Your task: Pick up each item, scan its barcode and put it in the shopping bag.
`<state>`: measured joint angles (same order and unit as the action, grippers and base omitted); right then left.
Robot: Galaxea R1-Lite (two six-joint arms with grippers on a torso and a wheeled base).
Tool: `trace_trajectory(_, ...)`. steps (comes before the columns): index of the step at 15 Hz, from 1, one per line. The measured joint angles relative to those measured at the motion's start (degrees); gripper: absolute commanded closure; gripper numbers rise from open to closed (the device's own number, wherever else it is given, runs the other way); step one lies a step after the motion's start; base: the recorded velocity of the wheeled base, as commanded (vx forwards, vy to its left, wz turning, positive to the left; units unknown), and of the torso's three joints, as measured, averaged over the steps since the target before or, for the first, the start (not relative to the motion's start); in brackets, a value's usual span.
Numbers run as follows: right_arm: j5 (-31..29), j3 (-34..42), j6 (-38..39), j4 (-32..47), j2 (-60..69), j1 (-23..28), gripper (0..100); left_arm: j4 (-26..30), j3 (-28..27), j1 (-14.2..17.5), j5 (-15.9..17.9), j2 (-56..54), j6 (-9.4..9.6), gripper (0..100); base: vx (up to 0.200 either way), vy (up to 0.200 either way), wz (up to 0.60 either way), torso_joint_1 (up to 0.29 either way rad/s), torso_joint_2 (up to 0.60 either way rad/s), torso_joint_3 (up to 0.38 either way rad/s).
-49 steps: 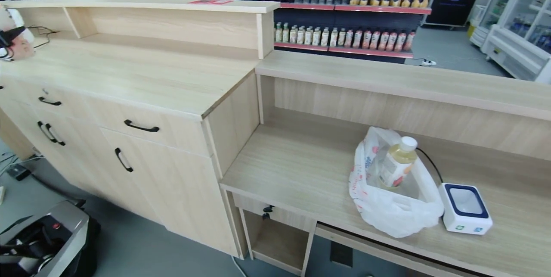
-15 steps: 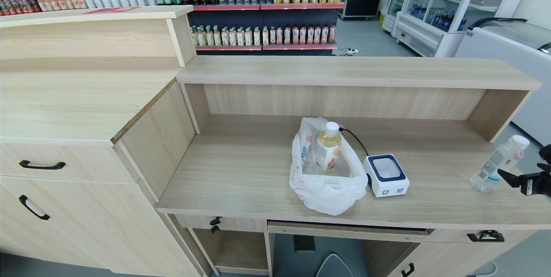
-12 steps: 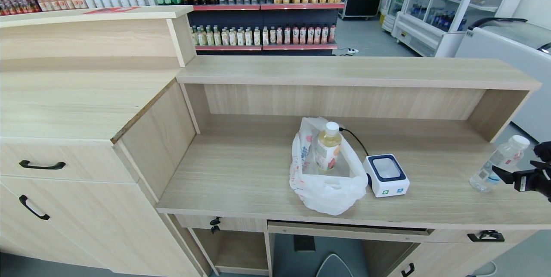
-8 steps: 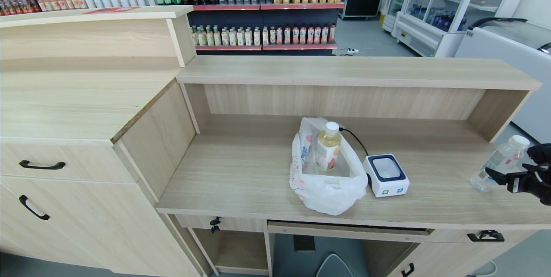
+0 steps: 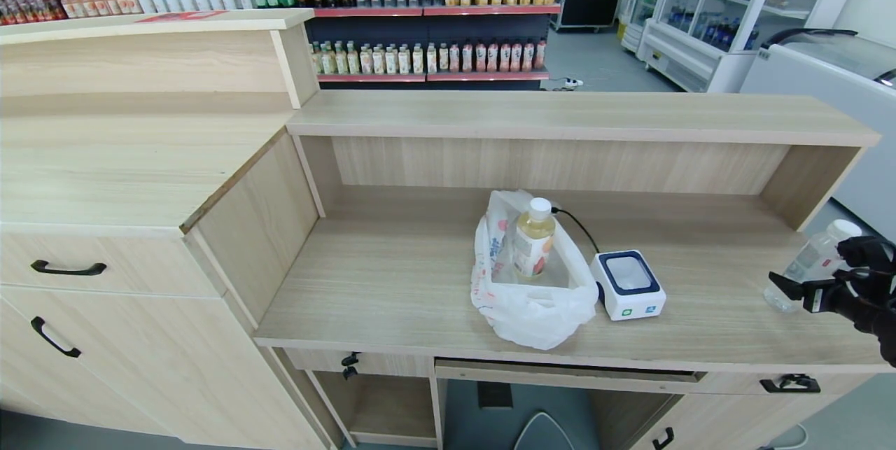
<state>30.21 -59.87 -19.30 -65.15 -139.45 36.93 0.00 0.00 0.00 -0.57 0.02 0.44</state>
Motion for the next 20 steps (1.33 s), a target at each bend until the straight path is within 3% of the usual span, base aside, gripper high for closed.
trace_trajectory(8, 0.0, -4.33, -0.05, -0.73, -2.32, -2.78, 0, 0.0, 0.0, 0.0, 0.0, 0.0, 0.0, 100, 0.0, 0.0, 0.0, 0.0, 0.0, 0.0)
trace_trajectory(20, -0.1, -7.91, -0.02, -0.79, -3.46, -2.04, 0, 0.0, 0.0, 0.0, -0.02, 0.0, 0.0, 100, 0.0, 0.0, 0.0, 0.0, 0.0, 0.0)
